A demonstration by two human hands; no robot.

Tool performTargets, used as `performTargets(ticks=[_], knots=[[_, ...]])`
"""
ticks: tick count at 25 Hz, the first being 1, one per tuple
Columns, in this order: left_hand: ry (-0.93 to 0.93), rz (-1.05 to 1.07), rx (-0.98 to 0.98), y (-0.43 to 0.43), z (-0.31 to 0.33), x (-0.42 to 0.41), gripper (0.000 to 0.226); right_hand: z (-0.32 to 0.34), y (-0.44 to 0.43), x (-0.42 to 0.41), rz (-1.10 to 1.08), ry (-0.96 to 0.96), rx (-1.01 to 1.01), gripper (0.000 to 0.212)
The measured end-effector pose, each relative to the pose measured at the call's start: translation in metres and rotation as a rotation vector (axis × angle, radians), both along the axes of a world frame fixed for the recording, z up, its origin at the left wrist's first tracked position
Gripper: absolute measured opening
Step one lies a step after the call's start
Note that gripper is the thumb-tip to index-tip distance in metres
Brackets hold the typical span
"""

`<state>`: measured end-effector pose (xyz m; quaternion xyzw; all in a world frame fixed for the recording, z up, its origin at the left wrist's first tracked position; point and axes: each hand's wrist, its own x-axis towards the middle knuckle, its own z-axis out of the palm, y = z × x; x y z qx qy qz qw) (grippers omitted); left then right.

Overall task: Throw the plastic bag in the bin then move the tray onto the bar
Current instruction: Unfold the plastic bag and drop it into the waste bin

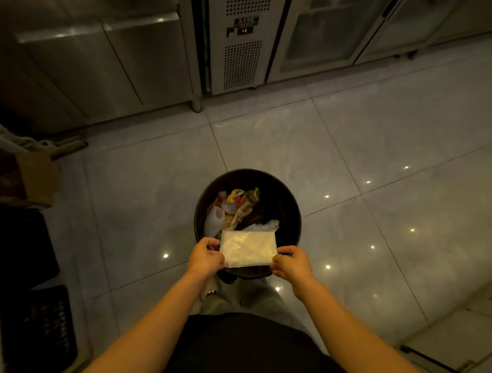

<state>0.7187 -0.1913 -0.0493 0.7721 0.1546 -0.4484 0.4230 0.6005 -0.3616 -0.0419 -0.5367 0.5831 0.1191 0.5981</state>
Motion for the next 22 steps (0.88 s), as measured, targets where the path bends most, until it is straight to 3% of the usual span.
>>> performTargets(ticks=[9,22], knots=[[-0.223,-0.14,0.111,-0.068,0.001,0.018,0.022,-0.016,-0.052,0.03,0.142,-0.012,-0.121,0.029],[-0.273,-0.371,0.096,-0.085,0.012,0.001,0.04,-0.023,-0.084,0.024,0.343,-0.023,-0.142,0.033]])
